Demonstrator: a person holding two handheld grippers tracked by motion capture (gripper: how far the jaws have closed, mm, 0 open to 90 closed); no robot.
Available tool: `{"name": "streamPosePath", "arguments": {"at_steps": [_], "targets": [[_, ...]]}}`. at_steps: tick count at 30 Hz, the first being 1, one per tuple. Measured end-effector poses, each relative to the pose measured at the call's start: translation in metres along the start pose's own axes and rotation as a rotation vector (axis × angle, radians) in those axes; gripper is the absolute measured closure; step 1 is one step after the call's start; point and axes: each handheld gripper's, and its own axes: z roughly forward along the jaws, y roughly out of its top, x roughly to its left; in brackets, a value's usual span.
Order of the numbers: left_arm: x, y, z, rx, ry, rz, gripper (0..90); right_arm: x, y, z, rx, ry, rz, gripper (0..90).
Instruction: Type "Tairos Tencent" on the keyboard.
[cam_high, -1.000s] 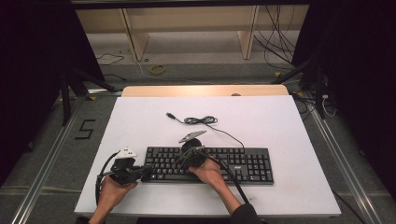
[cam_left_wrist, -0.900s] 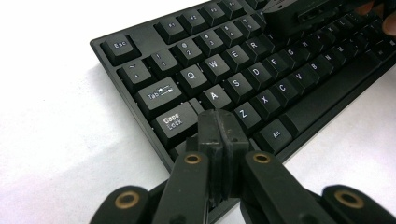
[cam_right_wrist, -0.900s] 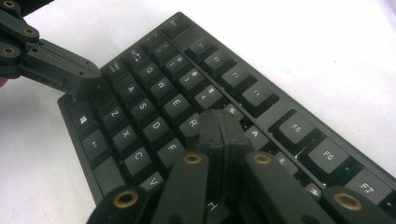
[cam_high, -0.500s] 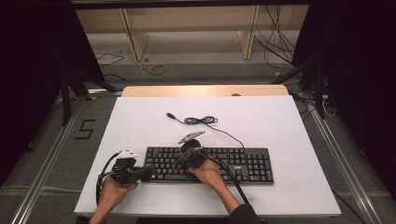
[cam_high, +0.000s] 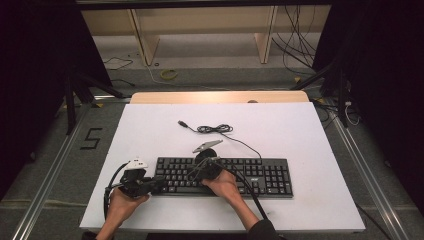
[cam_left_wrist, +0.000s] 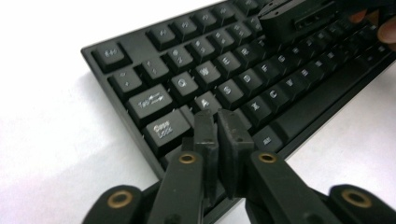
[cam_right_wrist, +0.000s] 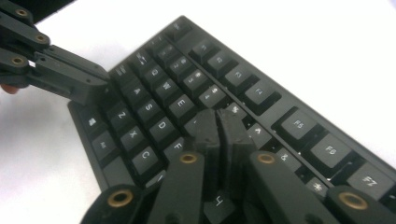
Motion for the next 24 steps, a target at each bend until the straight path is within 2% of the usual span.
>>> {"name": "streamPosePath", "arguments": {"at_steps": [3, 9, 10, 14, 16, 24], "targets": [[0.000, 0.001, -0.001, -0.025, -0.015, -0.007, 82.3, 0.000, 0.000, -0.003, -0.010, 0.003, -0.004, 85.7], [-0.001, 0.002, -0.004, -0.061, -0.026, -0.011, 72.9, -0.004, -0.002, -0.010, -0.035, 0.004, 0.005, 81.7], [0.000, 0.002, -0.004, -0.068, -0.029, -0.011, 68.2, -0.004, -0.002, -0.013, -0.042, 0.011, 0.005, 79.4], [-0.001, 0.003, -0.004, -0.076, -0.035, -0.019, 62.6, -0.005, -0.002, -0.018, -0.057, 0.017, 0.004, 75.4], [-0.001, 0.003, -0.004, -0.085, -0.039, -0.022, 55.8, -0.005, -0.002, -0.024, -0.077, 0.031, 0.008, 70.8], [-0.003, 0.005, -0.003, -0.122, -0.045, -0.027, 46.6, -0.007, -0.008, -0.033, -0.099, 0.038, 0.018, 60.8]]}}
